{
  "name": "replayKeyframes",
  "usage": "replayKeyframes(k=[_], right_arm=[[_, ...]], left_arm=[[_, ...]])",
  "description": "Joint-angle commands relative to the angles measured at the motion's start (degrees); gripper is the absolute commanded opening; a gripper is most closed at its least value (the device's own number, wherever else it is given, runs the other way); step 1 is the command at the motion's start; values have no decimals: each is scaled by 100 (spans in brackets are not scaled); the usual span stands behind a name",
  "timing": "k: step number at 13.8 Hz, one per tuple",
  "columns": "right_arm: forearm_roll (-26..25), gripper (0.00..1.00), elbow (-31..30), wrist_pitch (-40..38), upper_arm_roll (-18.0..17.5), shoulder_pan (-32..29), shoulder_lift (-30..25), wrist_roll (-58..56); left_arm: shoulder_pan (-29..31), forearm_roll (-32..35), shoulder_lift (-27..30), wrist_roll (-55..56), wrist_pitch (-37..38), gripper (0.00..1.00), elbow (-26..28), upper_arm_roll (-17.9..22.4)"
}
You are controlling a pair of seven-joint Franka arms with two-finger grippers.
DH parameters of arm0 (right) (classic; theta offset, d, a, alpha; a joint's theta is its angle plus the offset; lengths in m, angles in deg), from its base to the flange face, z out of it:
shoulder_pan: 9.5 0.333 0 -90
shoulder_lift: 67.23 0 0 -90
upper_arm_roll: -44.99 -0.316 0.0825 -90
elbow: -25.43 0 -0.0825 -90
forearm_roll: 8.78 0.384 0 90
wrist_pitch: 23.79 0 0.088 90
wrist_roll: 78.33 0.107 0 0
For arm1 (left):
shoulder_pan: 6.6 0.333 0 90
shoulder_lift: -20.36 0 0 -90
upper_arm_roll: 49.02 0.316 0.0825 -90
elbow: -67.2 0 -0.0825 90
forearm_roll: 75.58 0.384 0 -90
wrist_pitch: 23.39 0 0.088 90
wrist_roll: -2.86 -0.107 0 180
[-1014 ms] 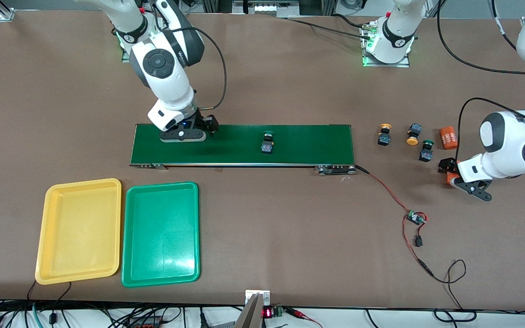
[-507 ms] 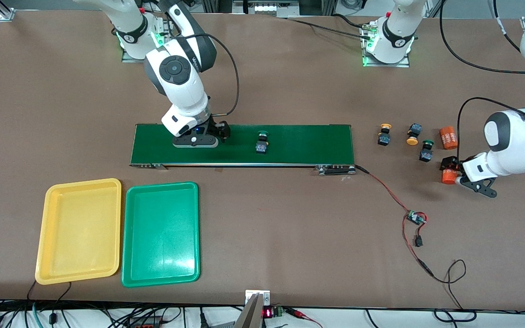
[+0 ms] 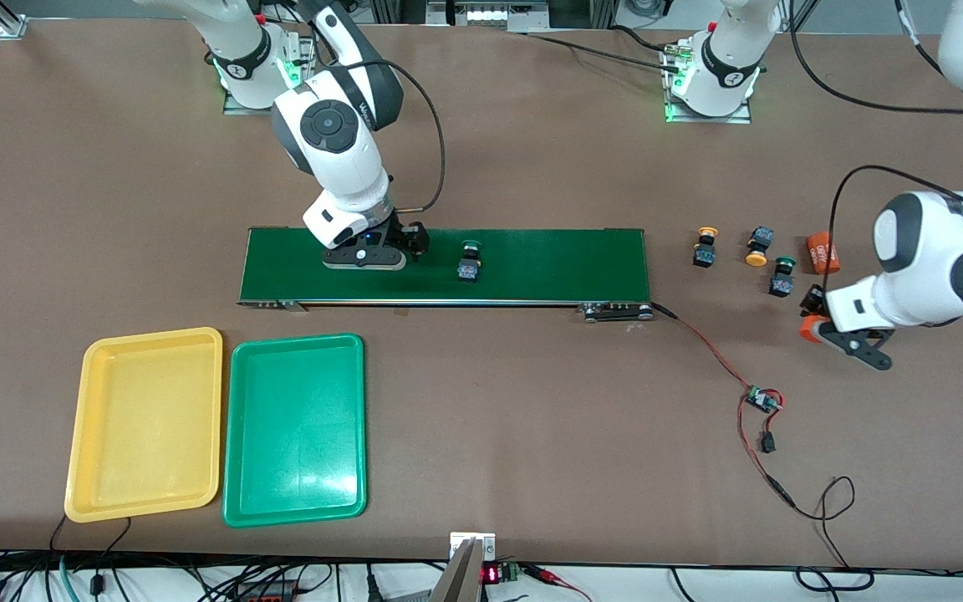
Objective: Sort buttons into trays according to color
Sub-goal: 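Set the cylinder on the belt while the right gripper grasps the green button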
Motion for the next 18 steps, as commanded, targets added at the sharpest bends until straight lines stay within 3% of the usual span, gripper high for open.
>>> replayKeyframes(k=[1,5,6,9,13,17,18], right_arm=[[42,100,286,-72,19,119,205,328],[33,100,330,-72,10,119,258,426],[33,100,338,-72,10,119,267,426],[33,100,365,-63,10,128,302,426],[33,100,365,-63,10,128,311,435],[33,100,374,-63,10,128,320,453],[33,100,365,-63,10,128,320,453]], left_arm=[[-948,-65,633,-32,699,0,251,-15],[-1205,-74,625,-260,685,0,419,-1191],[-1406,-65,564,-313,554,0,436,-1272],[-1916,-65,555,-760,106,0,655,-1299],[-2163,-65,335,-1489,-730,0,840,-1308],[-2462,5,282,-1649,-740,0,920,-1370],[-2462,5,282,-1640,-740,9,963,-1378]])
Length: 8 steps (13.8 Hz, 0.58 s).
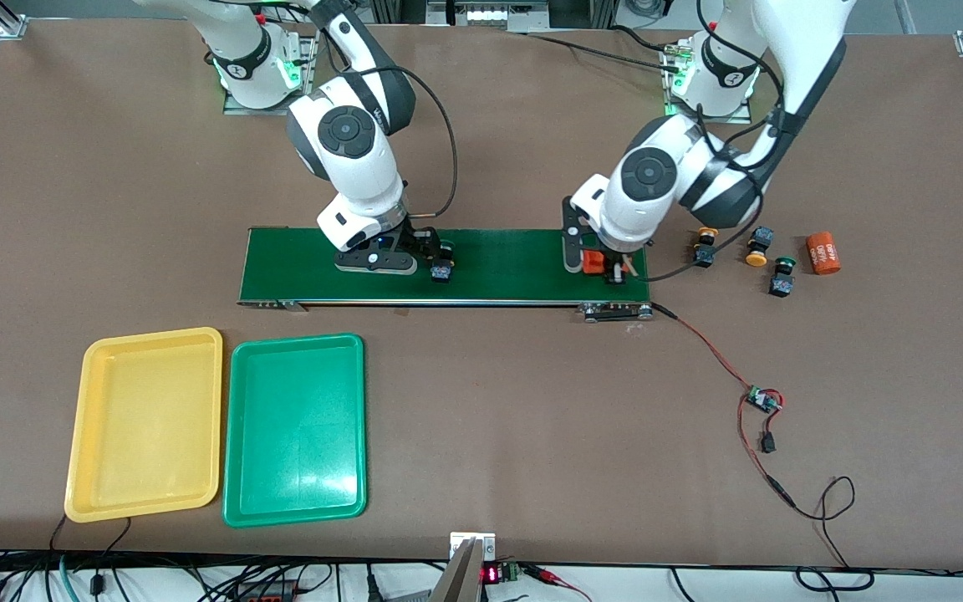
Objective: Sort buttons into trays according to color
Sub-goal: 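Set the cylinder on the belt while the right gripper grasps the green button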
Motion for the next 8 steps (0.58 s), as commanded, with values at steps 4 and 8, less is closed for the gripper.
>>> replayKeyframes(k=[4,8], right_arm=[[51,100,135,-54,8,115,174,153],[33,100,363,-28,8,220,481,382]], left_arm=[[-28,21,109,-158,-228,100,308,-25],[95,-66,644,-159,-219,100,247,176]])
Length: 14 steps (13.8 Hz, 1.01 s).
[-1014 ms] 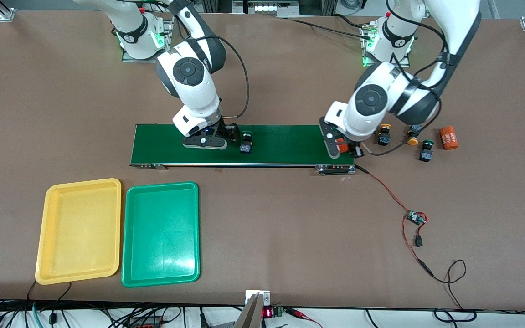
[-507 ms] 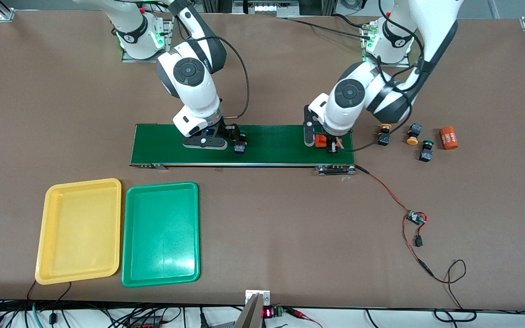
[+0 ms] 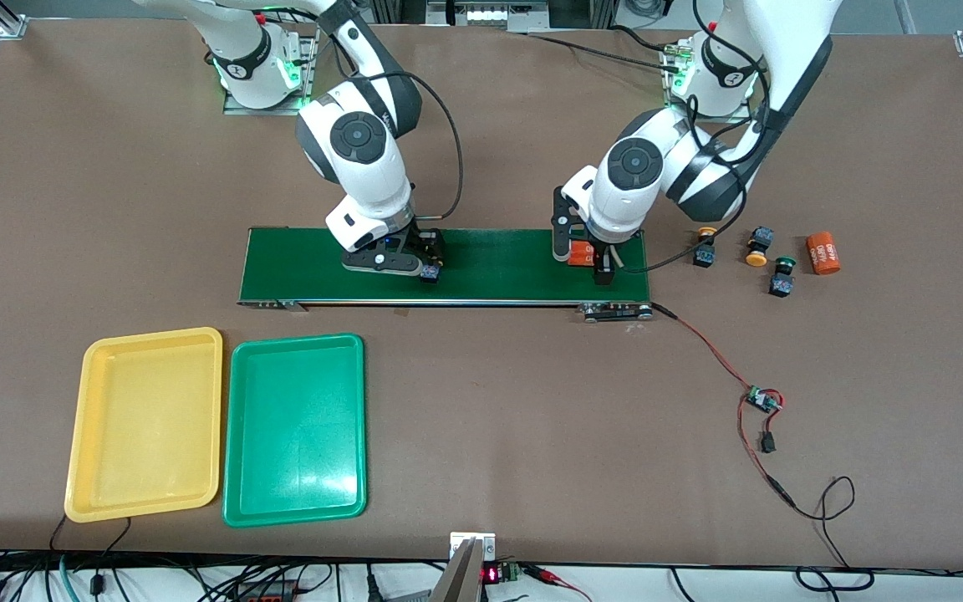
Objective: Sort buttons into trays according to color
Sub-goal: 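Set the cylinder on the belt while the right gripper grasps the green button, then lift the green button with the right gripper while the left gripper grasps a button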
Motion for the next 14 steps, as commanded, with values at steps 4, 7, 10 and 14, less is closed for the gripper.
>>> replayKeyframes(k=[4,7,10,14], right_arm=[[15,100,315,-46,10,117,391,113],[-20,86,315,-55,10,117,426,26],[-20,68,307,-55,10,126,540,-335],[-37,47,298,-55,19,204,620,-396]], left_arm=[[314,-70,454,-48,23,100,100,735],[533,-87,427,381,50,100,109,1158],[849,-87,383,1215,67,100,170,1176],[894,-87,339,2804,85,100,293,1176]])
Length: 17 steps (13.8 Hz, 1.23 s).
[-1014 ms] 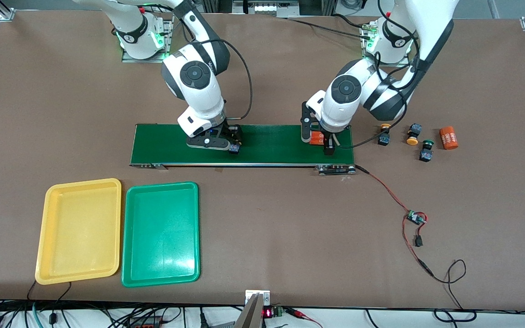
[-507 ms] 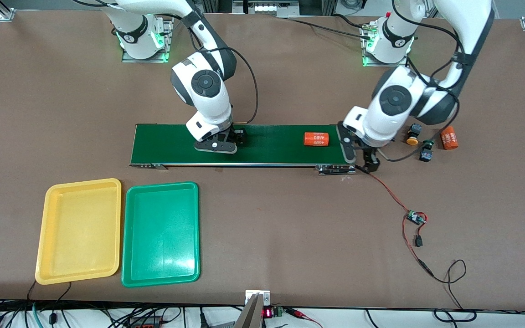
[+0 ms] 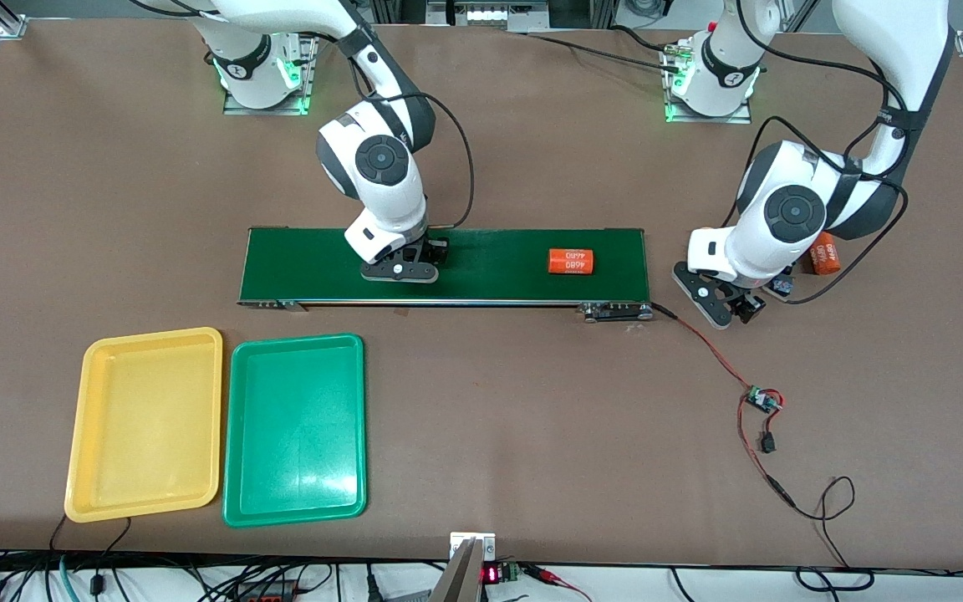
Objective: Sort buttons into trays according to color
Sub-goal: 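Lift the green button with the right gripper while the left gripper grasps a button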
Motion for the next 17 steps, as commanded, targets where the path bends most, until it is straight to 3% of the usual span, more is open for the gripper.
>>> replayKeyframes(k=[1,3,4,7,11,13,17], right_arm=[[-26,38,100,-59,19,89,97,-172],[-17,17,117,-76,19,45,53,-330],[-17,12,135,-190,28,19,-8,-348],[-17,10,406,-760,72,-86,-228,-471],[-26,10,1354,-1806,90,-613,-238,-1217],[-52,11,1558,-1869,133,-877,-237,-1350],[-290,11,1962,-1861,151,-1684,-19,-1997]], left_arm=[[14,-84,22,1332,40,100,204,-28],[32,-119,31,2345,5,100,494,-28],[128,-128,22,2497,-109,100,643,-28],[515,-382,-31,2524,-461,100,961,-28],[691,-1321,-13,2516,-461,100,1277,-37],[683,-1673,-13,2516,-461,100,1391,-37],[674,-1701,-145,2183,-496,100,1488,-37]])
